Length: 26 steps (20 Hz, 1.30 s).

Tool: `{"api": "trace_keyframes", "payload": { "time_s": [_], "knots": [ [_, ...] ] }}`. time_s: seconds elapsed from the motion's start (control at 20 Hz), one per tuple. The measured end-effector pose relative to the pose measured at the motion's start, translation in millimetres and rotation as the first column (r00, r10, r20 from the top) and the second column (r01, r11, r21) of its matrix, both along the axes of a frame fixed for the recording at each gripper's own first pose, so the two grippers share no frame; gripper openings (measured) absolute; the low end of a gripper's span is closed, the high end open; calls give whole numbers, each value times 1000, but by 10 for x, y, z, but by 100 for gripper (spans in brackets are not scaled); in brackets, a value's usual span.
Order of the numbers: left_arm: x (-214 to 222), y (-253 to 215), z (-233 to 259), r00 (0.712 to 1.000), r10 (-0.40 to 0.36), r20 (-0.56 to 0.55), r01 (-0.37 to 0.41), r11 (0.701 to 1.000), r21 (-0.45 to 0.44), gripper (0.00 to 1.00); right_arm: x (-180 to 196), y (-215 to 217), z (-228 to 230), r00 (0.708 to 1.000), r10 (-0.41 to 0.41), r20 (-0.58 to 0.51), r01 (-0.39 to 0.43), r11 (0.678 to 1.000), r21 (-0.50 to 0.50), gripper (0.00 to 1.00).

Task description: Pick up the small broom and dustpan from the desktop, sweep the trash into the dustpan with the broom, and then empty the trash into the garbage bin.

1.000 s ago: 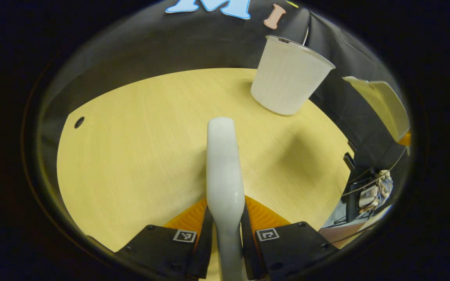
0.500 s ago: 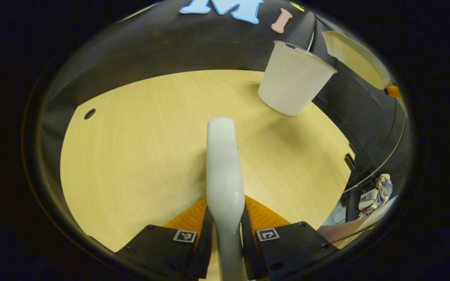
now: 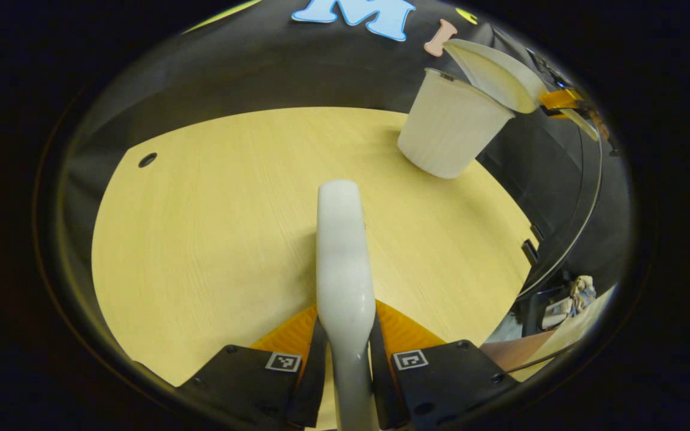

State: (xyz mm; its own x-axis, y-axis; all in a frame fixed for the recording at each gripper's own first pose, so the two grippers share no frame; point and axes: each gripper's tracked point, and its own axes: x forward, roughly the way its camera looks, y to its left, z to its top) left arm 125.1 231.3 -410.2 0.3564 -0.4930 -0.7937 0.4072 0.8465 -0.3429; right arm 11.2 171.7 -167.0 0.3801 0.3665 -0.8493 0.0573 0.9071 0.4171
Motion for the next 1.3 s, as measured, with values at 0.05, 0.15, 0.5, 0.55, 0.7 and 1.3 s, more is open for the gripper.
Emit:
{"api": "trace_keyframes", "payload": {
  "time_s": [0.05, 0.15, 0.5, 0.55, 0.7, 1.3],
  "knots": [
    [-6, -7, -5, 1000, 5, -5, -5, 1000, -3, 43, 33, 43, 46, 1000, -26, -8, 27, 999, 42, 29],
    [-35, -26, -18, 1000, 11, -19, -11, 1000, -9, 44, 61, 63, 105, 997, -74, -24, 77, 988, 134, 29],
    [-80, -35, -17, 999, 27, -35, -27, 1000, -8, 44, 240, 115, 354, 949, -290, -122, 313, 820, 480, 29],
    [-93, -35, -10, 999, 27, -35, -27, 1000, -9, 44, 262, 120, 376, 943, -306, -132, 329, 798, 505, 29],
    [-103, -57, -2, 999, 31, -31, -31, 999, -6, 43, 310, 130, 447, 918, -368, -148, 382, 722, 576, 26],
    [-227, -144, 13, 999, 28, -34, -29, 999, -15, 44, 375, 248, 575, 855, -439, -277, 474, 444, 760, 29]
  ]
}}
